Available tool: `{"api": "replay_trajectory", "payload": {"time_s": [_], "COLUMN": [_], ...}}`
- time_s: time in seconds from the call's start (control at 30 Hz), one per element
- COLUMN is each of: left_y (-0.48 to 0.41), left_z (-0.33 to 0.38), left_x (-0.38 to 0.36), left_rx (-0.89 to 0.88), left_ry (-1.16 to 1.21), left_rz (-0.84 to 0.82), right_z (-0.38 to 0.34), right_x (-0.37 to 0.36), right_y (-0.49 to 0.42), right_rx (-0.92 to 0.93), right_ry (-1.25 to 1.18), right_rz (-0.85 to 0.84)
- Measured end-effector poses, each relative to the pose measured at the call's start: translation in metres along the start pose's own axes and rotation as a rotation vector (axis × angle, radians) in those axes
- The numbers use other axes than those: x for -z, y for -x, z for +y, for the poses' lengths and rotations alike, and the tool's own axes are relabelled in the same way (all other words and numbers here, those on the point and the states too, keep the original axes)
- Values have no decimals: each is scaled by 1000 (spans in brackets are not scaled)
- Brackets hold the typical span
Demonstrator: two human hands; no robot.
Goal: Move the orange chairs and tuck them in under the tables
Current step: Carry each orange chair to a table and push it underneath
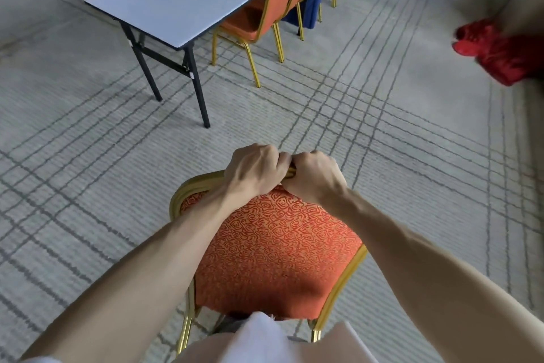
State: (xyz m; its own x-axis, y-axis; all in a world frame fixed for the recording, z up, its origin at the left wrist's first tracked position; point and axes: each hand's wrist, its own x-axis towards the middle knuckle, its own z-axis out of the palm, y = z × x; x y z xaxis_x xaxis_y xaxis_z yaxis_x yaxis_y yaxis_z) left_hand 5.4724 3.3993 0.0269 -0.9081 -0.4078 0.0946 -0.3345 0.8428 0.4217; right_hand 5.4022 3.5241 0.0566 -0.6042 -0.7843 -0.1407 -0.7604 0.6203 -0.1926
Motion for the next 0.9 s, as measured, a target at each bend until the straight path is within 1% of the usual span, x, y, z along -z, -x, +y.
{"api": "replay_trajectory", "payload": {"time_s": [0.23,0.37,0.43,0.57,0.67,0.77,0.83,0.9], "left_y": [-99,-137,-152,-188,-245,-295,-326,-361], "left_z": [4,9,9,7,15,26,36,38], "left_x": [21,12,-2,-37,-61,-87,-99,-101], "left_rx": [-97,-103,-91,-47,4,48,28,18], "left_ry": [3,34,39,53,46,28,14,-29], "left_rz": [117,131,125,112,80,41,102,207], "right_z": [39,68,85,126,174,218,245,262], "right_x": [42,49,47,35,31,33,39,45], "right_y": [-87,-119,-133,-175,-230,-273,-297,-325], "right_rx": [38,84,121,221,284,305,316,299], "right_ry": [75,124,159,124,165,182,142,97], "right_rz": [135,184,159,83,62,3,62,156]}}
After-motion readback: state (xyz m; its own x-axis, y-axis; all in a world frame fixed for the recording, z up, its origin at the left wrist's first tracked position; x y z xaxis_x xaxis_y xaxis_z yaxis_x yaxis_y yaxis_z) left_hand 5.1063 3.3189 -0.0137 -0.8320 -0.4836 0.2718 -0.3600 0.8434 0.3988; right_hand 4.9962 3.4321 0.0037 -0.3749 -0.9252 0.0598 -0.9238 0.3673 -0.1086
